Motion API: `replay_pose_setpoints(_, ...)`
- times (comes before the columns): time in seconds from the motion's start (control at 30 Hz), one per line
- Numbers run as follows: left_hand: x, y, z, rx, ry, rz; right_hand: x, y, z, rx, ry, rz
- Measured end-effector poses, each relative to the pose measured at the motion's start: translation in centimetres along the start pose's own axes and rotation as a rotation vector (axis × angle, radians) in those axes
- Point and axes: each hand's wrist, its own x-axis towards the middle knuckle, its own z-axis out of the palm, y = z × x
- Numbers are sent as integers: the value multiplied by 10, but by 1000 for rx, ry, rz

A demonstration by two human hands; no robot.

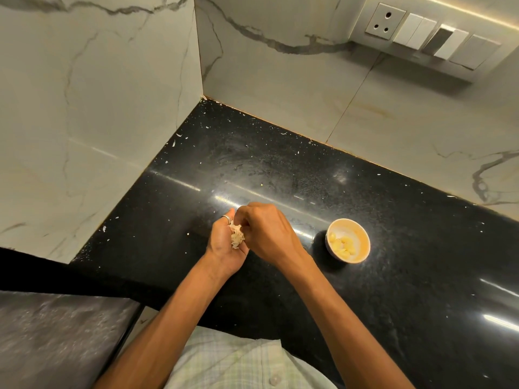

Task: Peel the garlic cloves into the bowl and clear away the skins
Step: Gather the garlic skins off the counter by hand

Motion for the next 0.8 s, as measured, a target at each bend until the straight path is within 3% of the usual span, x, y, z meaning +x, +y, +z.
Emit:
replay_pose_setpoints(0.23,-1,1,0,-34,1,-40,-1,1,0,35,-46,-20)
replay_pose_setpoints(0.37,-4,6,2,-117,14,-31,-11,15,-17,310,146,116)
replay_pose_setpoints(0.43,-4,10,0,-164,27,-29,-22,33,-18,243,192,197)
replay_pose_setpoints(0.5,-5,14,-2,-198,30,-16,-36,54,-7,151,134,233)
replay_pose_setpoints(0.8,-9,21,-5,-260,4,-1,-76,78,69,-274,-31,203)
